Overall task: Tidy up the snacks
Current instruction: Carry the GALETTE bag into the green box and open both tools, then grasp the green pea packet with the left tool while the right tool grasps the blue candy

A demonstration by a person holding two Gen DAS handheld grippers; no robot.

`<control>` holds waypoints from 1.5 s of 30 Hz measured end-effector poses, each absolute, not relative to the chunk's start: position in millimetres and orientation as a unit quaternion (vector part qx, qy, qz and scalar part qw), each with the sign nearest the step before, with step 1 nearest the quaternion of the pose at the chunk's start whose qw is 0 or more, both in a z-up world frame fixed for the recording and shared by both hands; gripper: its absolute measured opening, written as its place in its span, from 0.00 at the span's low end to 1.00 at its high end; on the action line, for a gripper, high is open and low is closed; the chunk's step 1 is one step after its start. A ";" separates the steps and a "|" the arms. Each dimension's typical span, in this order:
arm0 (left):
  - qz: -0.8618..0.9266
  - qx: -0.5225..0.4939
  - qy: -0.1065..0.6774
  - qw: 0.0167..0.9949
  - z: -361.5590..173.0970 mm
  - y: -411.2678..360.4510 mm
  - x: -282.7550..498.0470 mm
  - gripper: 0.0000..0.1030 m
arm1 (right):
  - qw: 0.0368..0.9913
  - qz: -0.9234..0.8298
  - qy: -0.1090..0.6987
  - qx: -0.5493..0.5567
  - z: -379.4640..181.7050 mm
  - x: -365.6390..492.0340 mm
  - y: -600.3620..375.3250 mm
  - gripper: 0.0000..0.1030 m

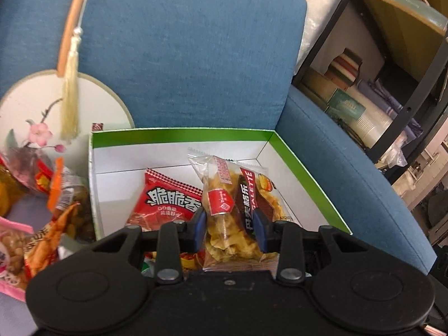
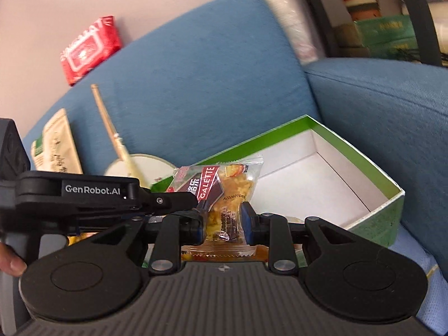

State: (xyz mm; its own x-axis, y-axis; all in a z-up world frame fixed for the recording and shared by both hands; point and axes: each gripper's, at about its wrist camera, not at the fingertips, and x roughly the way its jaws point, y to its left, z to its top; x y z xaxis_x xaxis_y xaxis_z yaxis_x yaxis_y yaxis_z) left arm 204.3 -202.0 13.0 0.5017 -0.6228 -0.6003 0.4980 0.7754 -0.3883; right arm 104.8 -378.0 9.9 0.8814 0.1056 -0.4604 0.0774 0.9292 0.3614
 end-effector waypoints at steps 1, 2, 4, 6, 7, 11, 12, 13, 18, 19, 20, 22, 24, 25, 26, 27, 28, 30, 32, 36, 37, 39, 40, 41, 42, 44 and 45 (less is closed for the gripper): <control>-0.325 -0.082 0.383 0.861 11.1 -203.7 206.6 0.26 | 0.952 0.002 0.244 0.186 8.0 105.6 -378.0 0.44; -0.325 -0.082 0.390 0.858 8.3 -205.8 209.5 0.36 | 0.952 -0.007 0.245 0.182 6.3 106.7 -376.6 0.47; -0.306 -0.077 0.403 0.859 6.3 -207.3 211.4 0.82 | 0.954 -0.026 0.248 0.166 3.7 107.3 -374.1 0.61; -0.294 -0.077 0.382 0.873 11.0 -200.6 204.6 1.00 | 0.958 -0.035 0.240 0.151 7.1 103.3 -373.7 0.81; -0.288 -0.075 0.368 0.881 15.2 -195.1 199.7 1.00 | 0.962 -0.035 0.227 0.150 11.1 99.6 -373.0 0.92; -0.274 -0.060 0.346 0.895 34.7 -172.3 181.1 1.00 | 0.971 -0.012 0.186 0.149 28.5 81.8 -364.2 1.00; -0.270 -0.060 0.341 0.898 39.7 -163.3 174.4 1.00 | 0.972 -0.004 0.183 0.147 30.7 78.5 -360.1 1.00; -0.262 -0.063 0.337 0.902 43.2 -155.7 168.8 1.00 | 0.972 0.003 0.183 0.144 32.3 75.7 -354.9 1.00; -0.227 -0.083 0.322 0.915 45.6 -106.0 136.4 1.00 | 0.973 0.066 0.190 0.109 36.3 65.1 -319.2 1.00; -0.216 -0.084 0.326 0.917 42.8 -96.9 131.8 1.00 | 0.973 0.080 0.191 0.100 36.3 64.8 -310.9 1.00; -0.205 -0.086 0.330 0.917 39.1 -87.9 127.4 1.00 | 0.972 0.093 0.194 0.092 36.2 65.1 -303.6 1.00; -0.186 -0.091 0.342 0.917 27.9 -69.1 119.2 1.00 | 0.968 0.117 0.207 0.075 33.1 64.6 -287.8 1.00; -0.169 -0.098 0.357 0.914 15.6 -52.6 112.8 1.00 | 0.964 0.139 0.217 0.060 29.4 63.0 -273.9 1.00; -0.163 -0.102 0.363 0.912 10.9 -45.2 110.1 1.00 | 0.963 0.147 0.221 0.053 27.7 62.7 -267.7 1.00; -0.158 -0.106 0.368 0.910 6.3 -36.7 106.6 1.00 | 0.960 0.159 0.227 0.046 25.7 62.1 -261.1 1.00; -0.153 -0.109 0.371 0.910 2.7 -29.6 103.1 1.00 | 0.957 0.169 0.232 0.040 24.4 61.6 -256.0 1.00; -0.145 -0.110 0.374 0.910 -0.1 -22.8 100.4 1.00 | 0.955 0.176 0.235 0.037 23.0 60.5 -250.8 1.00; -0.134 -0.113 0.374 0.911 -3.5 -9.7 96.1 1.00 | 0.949 0.197 0.243 0.033 19.8 58.7 -241.5 0.94; -0.121 -0.114 0.374 0.912 -5.5 1.4 94.9 1.00 | 0.942 0.217 0.253 0.027 15.8 58.1 -231.7 0.86; -0.092 -0.107 0.365 0.920 -6.3 20.0 104.4 1.00 | 0.930 0.242 0.276 0.000 4.6 55.7 -213.1 0.74; -0.085 -0.101 0.365 0.922 -7.4 23.0 110.8 1.00 | 0.929 0.245 0.279 -0.005 2.7 55.6 -210.3 0.73; -0.073 -0.097 0.368 0.922 -12.8 28.7 123.2 1.00 | 0.926 0.246 0.286 -0.013 -0.8 56.2 -206.0 0.73; -0.063 -0.099 0.370 0.922 -15.7 31.3 130.5 1.00 | 0.925 0.246 0.289 -0.015 -2.1 56.2 -205.1 0.73; -0.057 -0.101 0.368 0.922 -18.0 33.2 135.7 1.00 | 0.924 0.247 0.291 -0.017 -3.3 56.5 -204.2 0.73; -0.051 -0.101 0.365 0.924 -20.2 33.7 140.8 1.00 | 0.924 0.247 0.293 -0.019 -4.4 57.3 -203.2 0.73; -0.048 -0.088 0.367 0.925 -25.6 31.1 152.1 1.00 | 0.922 0.247 0.297 -0.023 -6.3 57.6 -201.5 0.73; -0.048 -0.078 0.374 0.923 -29.1 28.6 157.9 0.93 | 0.922 0.248 0.297 -0.027 -7.4 57.5 -200.0 0.73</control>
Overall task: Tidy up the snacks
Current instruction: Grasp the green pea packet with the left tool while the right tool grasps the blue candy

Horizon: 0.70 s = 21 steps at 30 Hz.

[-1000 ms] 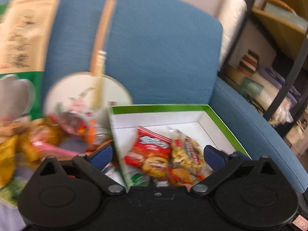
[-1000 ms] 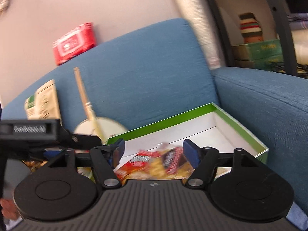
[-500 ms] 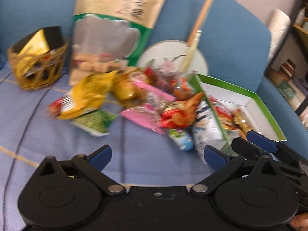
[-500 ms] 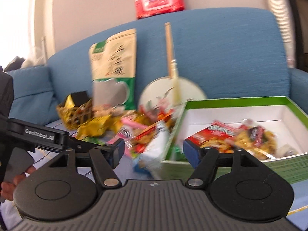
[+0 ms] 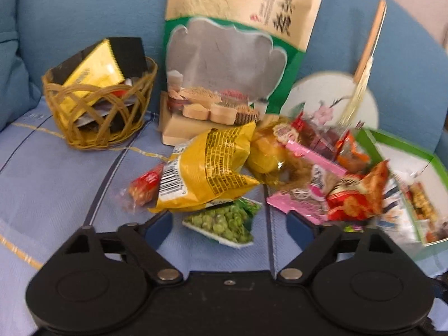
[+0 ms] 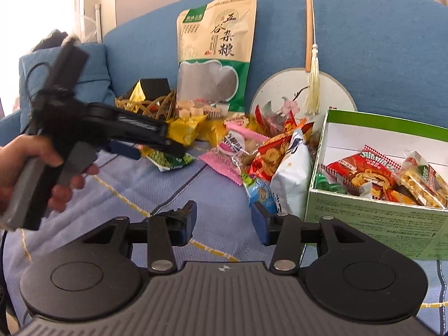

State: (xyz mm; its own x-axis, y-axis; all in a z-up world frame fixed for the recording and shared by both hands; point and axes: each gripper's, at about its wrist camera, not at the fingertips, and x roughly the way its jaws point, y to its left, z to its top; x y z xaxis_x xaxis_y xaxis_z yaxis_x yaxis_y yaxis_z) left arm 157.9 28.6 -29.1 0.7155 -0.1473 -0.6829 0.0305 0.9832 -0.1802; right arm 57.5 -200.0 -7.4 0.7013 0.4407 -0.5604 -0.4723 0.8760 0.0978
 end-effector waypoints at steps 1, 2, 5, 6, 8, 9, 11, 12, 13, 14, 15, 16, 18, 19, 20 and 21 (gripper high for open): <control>-0.050 -0.069 0.385 0.919 -33.6 26.5 163.6 0.77 | 0.922 0.247 0.296 -0.031 -7.9 57.3 -198.2 0.73; -0.053 -0.063 0.396 0.915 -38.5 25.1 167.5 0.41 | 0.923 0.246 0.295 -0.038 -8.9 57.1 -195.9 0.73; -0.060 -0.043 0.391 0.917 -38.7 21.0 159.3 0.44 | 0.930 0.231 0.279 -0.070 -11.7 58.6 -184.9 0.73; -0.066 -0.049 0.393 0.916 -37.6 21.6 153.5 0.43 | 0.932 0.222 0.273 -0.082 -12.7 60.8 -181.1 0.73; -0.081 -0.056 0.396 0.913 -35.9 22.7 138.4 0.43 | 0.938 0.194 0.261 -0.122 -15.9 65.4 -170.6 0.73; -0.087 -0.057 0.397 0.912 -35.1 23.1 129.4 0.43 | 0.938 0.181 0.258 -0.144 -18.3 67.0 -165.5 0.70; -0.099 -0.055 0.398 0.910 -34.2 23.1 112.7 0.43 | 0.936 0.166 0.261 -0.170 -23.0 70.0 -157.5 0.68; -0.102 -0.055 0.398 0.910 -33.7 24.8 104.1 0.43 | 0.934 0.156 0.266 -0.182 -25.7 72.0 -152.8 0.66; -0.104 -0.054 0.397 0.910 -33.2 25.9 97.7 0.43 | 0.931 0.149 0.270 -0.194 -28.2 73.5 -148.5 0.65; -0.106 -0.054 0.398 0.910 -32.7 27.0 92.7 0.43 | 0.930 0.143 0.271 -0.203 -30.1 75.0 -145.3 0.65; -0.106 -0.055 0.398 0.909 -32.3 27.9 89.8 0.44 | 0.928 0.134 0.273 -0.215 -32.6 76.9 -141.8 0.64; -0.108 -0.057 0.399 0.909 -31.6 30.6 86.7 0.44 | 0.926 0.124 0.275 -0.225 -35.3 79.2 -138.9 0.62; -0.106 -0.060 0.400 0.908 -30.6 34.0 84.6 0.44 | 0.920 0.116 0.283 -0.245 -41.9 85.4 -133.4 0.56; -0.105 -0.061 0.401 0.908 -30.4 35.5 85.3 0.44 | 0.917 0.111 0.287 -0.256 -45.1 88.1 -130.3 0.52; -0.104 -0.062 0.402 0.908 -30.1 36.4 86.0 0.44 | 0.913 0.105 0.289 -0.267 -48.4 91.1 -128.6 0.46; -0.104 -0.064 0.402 0.907 -29.9 37.4 86.2 0.44 | 0.913 0.104 0.287 -0.270 -49.0 91.2 -128.3 0.32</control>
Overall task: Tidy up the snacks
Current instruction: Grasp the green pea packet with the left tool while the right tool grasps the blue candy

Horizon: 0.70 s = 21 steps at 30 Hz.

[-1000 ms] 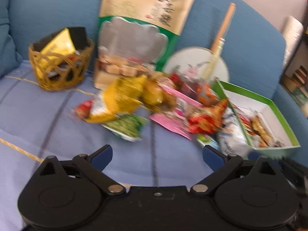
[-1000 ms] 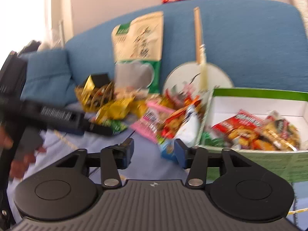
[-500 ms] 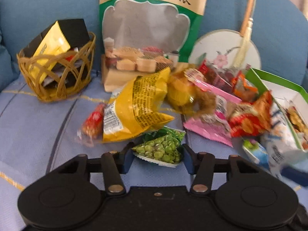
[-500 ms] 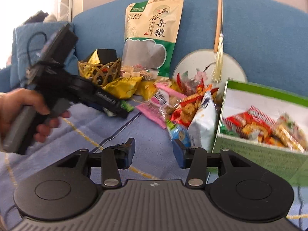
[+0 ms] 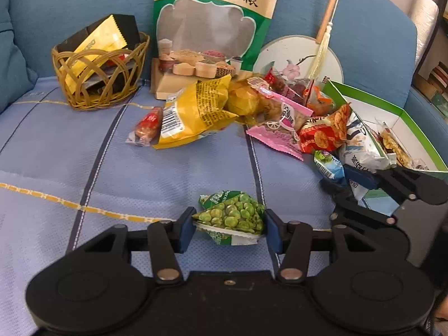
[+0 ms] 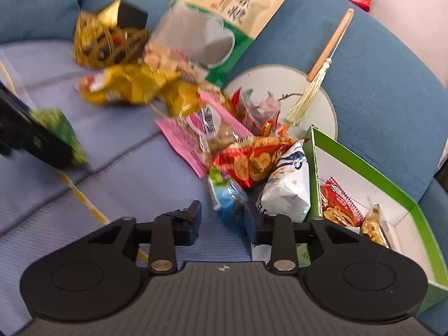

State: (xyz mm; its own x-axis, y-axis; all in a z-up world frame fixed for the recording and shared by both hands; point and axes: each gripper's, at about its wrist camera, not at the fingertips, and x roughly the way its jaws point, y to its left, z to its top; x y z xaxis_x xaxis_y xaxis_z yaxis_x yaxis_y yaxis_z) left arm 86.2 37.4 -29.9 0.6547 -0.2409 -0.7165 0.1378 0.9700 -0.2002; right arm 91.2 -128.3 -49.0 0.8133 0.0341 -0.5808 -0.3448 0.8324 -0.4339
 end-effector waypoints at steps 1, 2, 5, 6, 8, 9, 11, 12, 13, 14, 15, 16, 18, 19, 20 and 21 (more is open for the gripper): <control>-0.105 -0.066 0.403 0.907 -29.8 37.8 86.7 0.44 | 0.914 0.118 0.288 -0.259 -45.5 89.6 -131.5 0.23; -0.105 -0.067 0.403 0.907 -29.6 38.0 86.9 0.45 | 0.914 0.138 0.298 -0.238 -39.0 88.0 -136.1 0.16; -0.105 -0.060 0.403 0.907 -29.2 36.8 86.1 0.47 | 0.904 0.204 0.341 -0.159 -18.4 76.1 -150.1 0.00; -0.105 -0.059 0.402 0.908 -29.6 36.8 85.9 0.47 | 0.898 0.227 0.353 -0.131 -13.0 70.1 -155.9 0.00; -0.102 -0.053 0.402 0.908 -30.3 36.1 85.6 0.53 | 0.892 0.256 0.363 -0.083 -8.4 63.2 -164.4 0.03; -0.100 -0.047 0.400 0.910 -30.4 34.7 85.4 0.55 | 0.890 0.270 0.361 -0.070 -8.6 62.7 -165.2 0.07; -0.102 -0.037 0.396 0.912 -28.6 32.5 84.9 0.69 | 0.889 0.284 0.353 -0.060 -10.6 64.0 -164.7 0.29; -0.103 -0.033 0.392 0.913 -27.4 32.0 84.9 0.80 | 0.891 0.281 0.351 -0.062 -12.6 63.8 -163.6 0.44; -0.102 -0.028 0.388 0.916 -26.3 31.8 84.9 0.83 | 0.890 0.283 0.350 -0.069 -14.9 63.0 -162.2 0.58; -0.101 -0.023 0.386 0.917 -25.8 31.5 85.2 0.83 | 0.890 0.286 0.348 -0.075 -17.5 62.3 -161.5 0.65; -0.103 -0.016 0.387 0.916 -25.8 31.1 86.4 0.80 | 0.891 0.284 0.345 -0.077 -18.9 62.3 -160.2 0.76; -0.108 -0.013 0.391 0.914 -26.3 30.8 87.5 0.78 | 0.893 0.282 0.341 -0.078 -19.8 62.0 -159.2 0.83; -0.118 -0.013 0.401 0.908 -27.2 30.9 88.1 0.69 | 0.893 0.288 0.336 -0.079 -20.8 65.4 -157.0 0.87; -0.124 -0.014 0.404 0.906 -27.3 30.6 87.3 0.69 | 0.894 0.290 0.333 -0.079 -20.3 67.5 -156.9 0.91; -0.130 -0.013 0.405 0.905 -27.5 30.2 86.1 0.69 | 0.895 0.291 0.328 -0.079 -20.5 70.8 -155.3 0.92; -0.132 -0.009 0.407 0.904 -27.9 29.1 85.4 0.68 | 0.896 0.290 0.326 -0.080 -21.5 75.0 -153.7 0.92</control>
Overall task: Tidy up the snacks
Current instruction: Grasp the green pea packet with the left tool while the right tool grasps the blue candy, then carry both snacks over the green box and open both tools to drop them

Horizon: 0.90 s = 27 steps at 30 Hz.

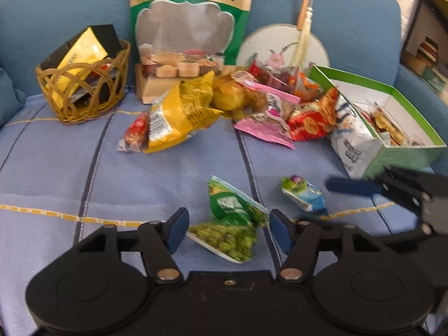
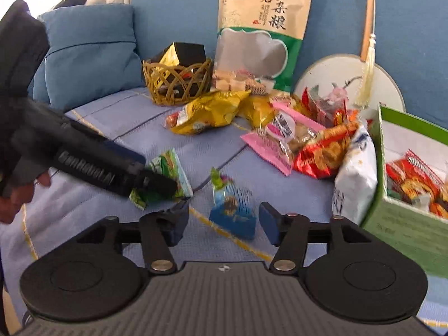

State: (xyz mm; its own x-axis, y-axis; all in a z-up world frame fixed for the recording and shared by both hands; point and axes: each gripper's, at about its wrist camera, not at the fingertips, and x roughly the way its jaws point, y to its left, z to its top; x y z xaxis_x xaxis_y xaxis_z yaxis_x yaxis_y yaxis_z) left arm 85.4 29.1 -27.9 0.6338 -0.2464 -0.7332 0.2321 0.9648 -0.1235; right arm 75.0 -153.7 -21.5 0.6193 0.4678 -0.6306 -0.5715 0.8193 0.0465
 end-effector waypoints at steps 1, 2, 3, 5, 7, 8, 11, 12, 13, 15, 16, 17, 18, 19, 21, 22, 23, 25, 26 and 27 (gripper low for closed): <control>-0.129 -0.009 0.406 0.905 -27.9 29.1 85.1 0.70 | 0.895 0.289 0.329 -0.083 -23.4 79.0 -150.9 0.91; -0.129 -0.010 0.407 0.904 -28.3 29.1 85.4 0.70 | 0.895 0.286 0.332 -0.080 -26.2 82.3 -150.1 0.91; -0.130 -0.011 0.409 0.903 -29.0 29.9 86.6 0.68 | 0.894 0.286 0.338 -0.072 -29.0 85.7 -150.6 0.91; -0.126 -0.009 0.415 0.901 -32.5 31.0 88.6 0.63 | 0.886 0.288 0.358 -0.057 -33.6 89.4 -152.4 0.67; -0.129 -0.002 0.414 0.901 -35.7 30.6 89.2 0.47 | 0.886 0.285 0.360 -0.057 -32.9 87.2 -154.0 0.57; -0.130 0.001 0.413 0.901 -35.5 30.0 89.4 0.48 | 0.889 0.283 0.357 -0.058 -30.3 86.2 -154.6 0.56; -0.138 -0.026 0.418 0.898 -28.8 31.4 91.2 0.43 | 0.902 0.277 0.328 -0.045 -15.5 81.7 -161.8 0.44; -0.141 -0.034 0.413 0.899 -24.1 31.3 91.2 0.43 | 0.906 0.275 0.319 -0.040 -9.6 80.0 -165.4 0.44; -0.142 -0.034 0.403 0.903 -17.4 29.4 90.7 0.43 | 0.910 0.274 0.308 -0.037 -3.8 78.3 -169.3 0.44; -0.146 -0.033 0.388 0.910 -6.0 24.4 90.8 0.42 | 0.920 0.265 0.286 -0.028 8.4 73.8 -179.0 0.43; -0.149 -0.036 0.381 0.912 0.4 21.4 92.2 0.42 | 0.925 0.261 0.277 -0.022 13.9 72.5 -184.8 0.43; -0.154 -0.041 0.376 0.913 7.0 17.7 94.2 0.42 | 0.929 0.256 0.267 -0.016 19.2 70.8 -190.9 0.43; -0.161 -0.044 0.371 0.914 13.4 13.0 96.3 0.42 | 0.933 0.250 0.258 -0.012 24.3 69.4 -197.8 0.43; -0.171 -0.046 0.365 0.914 19.7 6.7 98.5 0.42 | 0.938 0.242 0.248 -0.008 29.4 68.1 -205.5 0.43; -0.189 -0.046 0.354 0.915 30.4 -8.2 103.8 0.42 | 0.948 0.219 0.232 0.001 37.2 68.7 -221.8 0.43; -0.199 -0.047 0.350 0.914 34.6 -16.8 106.4 0.42 | 0.952 0.205 0.227 0.006 40.0 69.6 -230.2 0.43; -0.210 -0.047 0.348 0.913 38.1 -25.7 109.3 0.42 | 0.957 0.187 0.223 0.013 42.3 71.5 -240.7 0.43; -0.228 -0.047 0.343 0.910 43.4 -45.4 114.9 0.42 | 0.962 0.155 0.221 0.026 43.4 76.1 -258.4 0.43; -0.236 -0.044 0.341 0.909 45.4 -55.4 116.8 0.42 | 0.965 0.138 0.220 0.031 43.4 77.7 -268.0 0.43; -0.245 -0.038 0.337 0.908 47.7 -68.2 120.2 0.42 | 0.968 0.121 0.218 0.033 43.4 79.0 -276.3 0.43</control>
